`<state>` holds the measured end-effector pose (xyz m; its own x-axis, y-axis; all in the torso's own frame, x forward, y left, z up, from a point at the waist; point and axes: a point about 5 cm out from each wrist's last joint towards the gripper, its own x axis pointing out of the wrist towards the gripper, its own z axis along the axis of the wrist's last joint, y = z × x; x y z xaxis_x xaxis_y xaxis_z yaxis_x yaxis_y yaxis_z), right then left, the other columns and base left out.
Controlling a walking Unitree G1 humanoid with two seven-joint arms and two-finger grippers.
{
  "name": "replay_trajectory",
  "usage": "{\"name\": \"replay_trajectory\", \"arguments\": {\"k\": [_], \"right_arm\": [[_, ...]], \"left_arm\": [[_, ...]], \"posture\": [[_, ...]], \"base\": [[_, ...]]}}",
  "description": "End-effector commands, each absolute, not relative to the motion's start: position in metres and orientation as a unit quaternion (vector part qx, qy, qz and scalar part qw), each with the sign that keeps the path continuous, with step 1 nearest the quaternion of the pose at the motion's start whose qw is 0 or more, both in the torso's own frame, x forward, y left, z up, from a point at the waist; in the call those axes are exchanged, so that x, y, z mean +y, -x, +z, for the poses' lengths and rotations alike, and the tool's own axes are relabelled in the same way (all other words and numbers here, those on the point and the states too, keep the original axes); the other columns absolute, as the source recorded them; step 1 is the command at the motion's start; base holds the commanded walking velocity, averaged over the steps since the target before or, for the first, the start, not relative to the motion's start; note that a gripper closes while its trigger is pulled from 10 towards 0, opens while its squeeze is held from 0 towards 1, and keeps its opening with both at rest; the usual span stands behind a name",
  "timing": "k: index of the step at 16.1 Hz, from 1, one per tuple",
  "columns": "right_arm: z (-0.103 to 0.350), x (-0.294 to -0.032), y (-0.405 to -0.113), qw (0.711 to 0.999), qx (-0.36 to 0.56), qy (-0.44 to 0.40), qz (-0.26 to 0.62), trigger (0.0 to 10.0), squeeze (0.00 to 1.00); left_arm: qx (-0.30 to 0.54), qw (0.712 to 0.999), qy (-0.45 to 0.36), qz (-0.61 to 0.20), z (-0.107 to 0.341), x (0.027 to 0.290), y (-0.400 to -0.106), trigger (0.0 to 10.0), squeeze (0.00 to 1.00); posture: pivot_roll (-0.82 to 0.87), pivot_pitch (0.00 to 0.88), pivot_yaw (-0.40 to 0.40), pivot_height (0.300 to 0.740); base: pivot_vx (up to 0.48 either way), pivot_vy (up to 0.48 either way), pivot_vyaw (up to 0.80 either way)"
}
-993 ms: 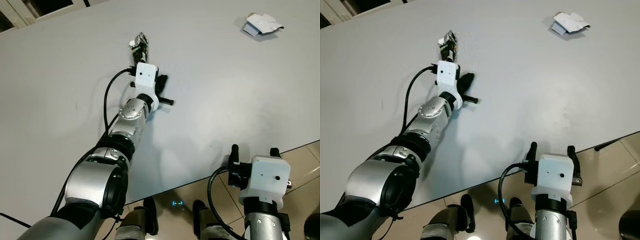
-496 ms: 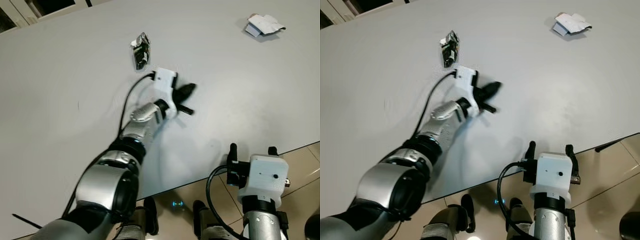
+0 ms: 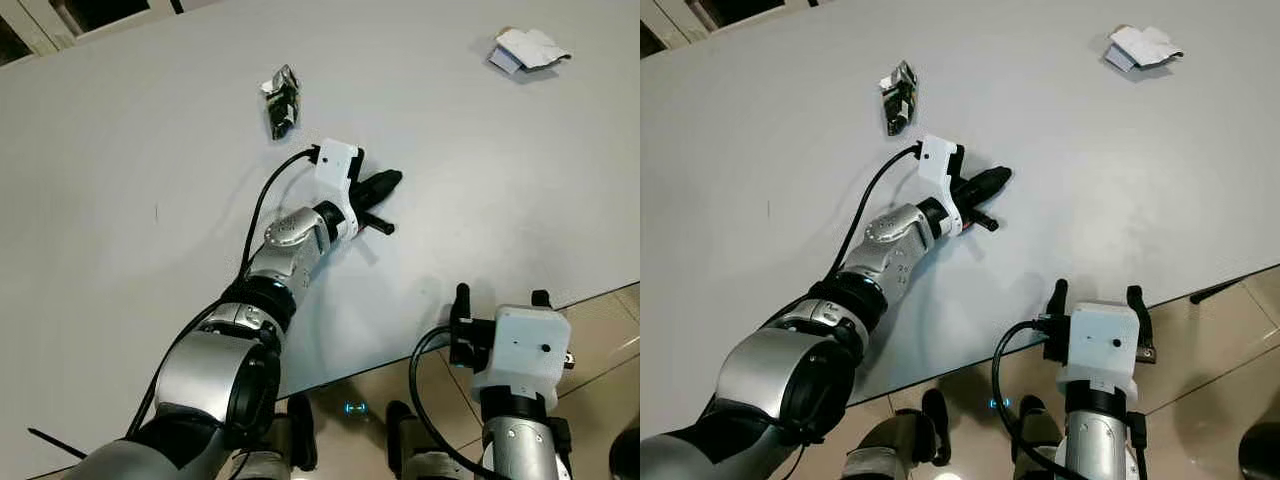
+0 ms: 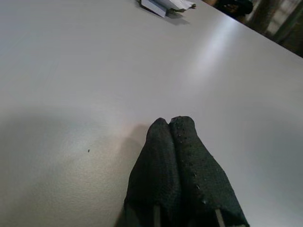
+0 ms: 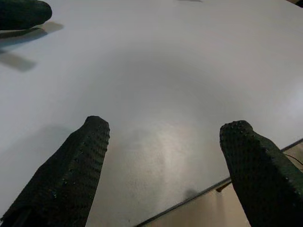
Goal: Picking trash to rubbish bin
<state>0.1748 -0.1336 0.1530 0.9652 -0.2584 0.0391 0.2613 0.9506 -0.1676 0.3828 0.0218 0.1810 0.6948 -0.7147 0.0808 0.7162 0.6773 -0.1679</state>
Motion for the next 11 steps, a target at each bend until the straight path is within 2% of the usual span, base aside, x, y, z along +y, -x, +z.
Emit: {"name": "replay_trajectory", "arguments": {"k": [1, 2, 3, 5, 11], "right_arm": [[0.151, -0.127, -0.174, 0.99, 0.0, 0.058, -0.132, 10.0, 0.0], [0.15, -0.128, -0.175, 0.99, -0.001, 0.059, -0.131, 10.0, 0.0], [0.15, -0.128, -0.176, 0.99, -0.002, 0.06, -0.131, 10.0, 0.0], [0.15, -0.128, -0.178, 0.99, -0.005, 0.06, -0.13, 10.0, 0.0], [0.151, -0.127, -0.187, 0.991, -0.016, 0.059, -0.121, 10.0, 0.0]], "left_arm": [[0.06, 0.929, 0.084, -0.356, 0.148, 0.035, -0.378, 3.3, 0.98], [0.052, 0.941, 0.071, -0.327, 0.152, 0.044, -0.383, 8.7, 1.0], [0.047, 0.948, 0.069, -0.307, 0.154, 0.051, -0.386, 10.0, 1.0], [0.038, 0.959, 0.058, -0.275, 0.158, 0.066, -0.391, 10.0, 1.0], [0.017, 0.968, 0.034, -0.248, 0.166, 0.088, -0.397, 10.0, 1.0]], "posture": [[-0.17, 0.321, 0.137, 0.74], [-0.17, 0.318, 0.137, 0.74], [-0.16, 0.314, 0.138, 0.74], [-0.15, 0.307, 0.139, 0.74], [-0.1, 0.289, 0.145, 0.74]], "base": [[0.0, 0.0, 0.0], [0.0, 0.0, 0.0], [0.0, 0.0, 0.0], [0.0, 0.0, 0.0], [0.0, 0.0, 0.0]]}}
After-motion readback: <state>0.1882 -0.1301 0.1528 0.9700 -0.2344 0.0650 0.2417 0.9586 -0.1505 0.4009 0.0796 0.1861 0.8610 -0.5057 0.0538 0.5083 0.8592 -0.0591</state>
